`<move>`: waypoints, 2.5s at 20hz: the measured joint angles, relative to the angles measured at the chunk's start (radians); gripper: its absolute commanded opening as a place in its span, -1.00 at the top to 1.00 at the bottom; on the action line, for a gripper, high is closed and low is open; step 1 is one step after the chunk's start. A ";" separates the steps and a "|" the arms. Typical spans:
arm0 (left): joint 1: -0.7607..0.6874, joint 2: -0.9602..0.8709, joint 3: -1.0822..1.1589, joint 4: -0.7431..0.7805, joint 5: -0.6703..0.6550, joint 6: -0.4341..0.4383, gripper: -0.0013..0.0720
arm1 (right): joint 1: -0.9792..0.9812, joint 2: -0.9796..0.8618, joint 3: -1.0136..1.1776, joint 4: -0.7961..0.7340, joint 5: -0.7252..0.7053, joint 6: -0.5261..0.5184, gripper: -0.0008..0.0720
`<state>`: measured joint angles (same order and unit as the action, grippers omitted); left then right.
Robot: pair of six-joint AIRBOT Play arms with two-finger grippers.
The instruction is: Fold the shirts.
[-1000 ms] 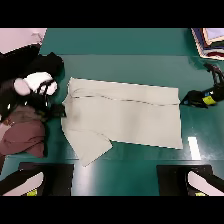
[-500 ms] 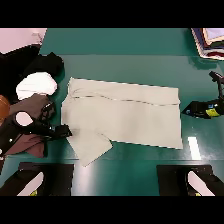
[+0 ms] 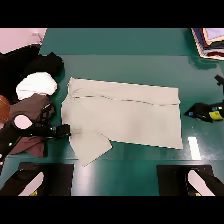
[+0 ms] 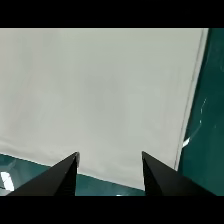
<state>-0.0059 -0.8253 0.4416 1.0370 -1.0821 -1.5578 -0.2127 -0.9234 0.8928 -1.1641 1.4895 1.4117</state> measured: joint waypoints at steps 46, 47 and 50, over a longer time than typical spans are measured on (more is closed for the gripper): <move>0.000 -0.571 0.721 0.111 0.100 0.067 -0.48 | 0.183 -0.611 0.461 -0.056 -0.127 0.027 -0.10; 0.000 -0.577 0.745 0.109 0.087 0.067 -0.40 | 0.168 -0.624 0.475 -0.017 -0.126 0.005 -0.10; 0.000 -0.579 0.798 0.105 0.011 0.076 0.87 | 0.101 -0.621 0.451 0.060 -0.104 -0.055 -0.19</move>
<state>-0.0059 -1.4044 1.2392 1.1419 -1.0710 -1.4822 -0.1112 -1.5444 1.3434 -1.1046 1.3853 1.3567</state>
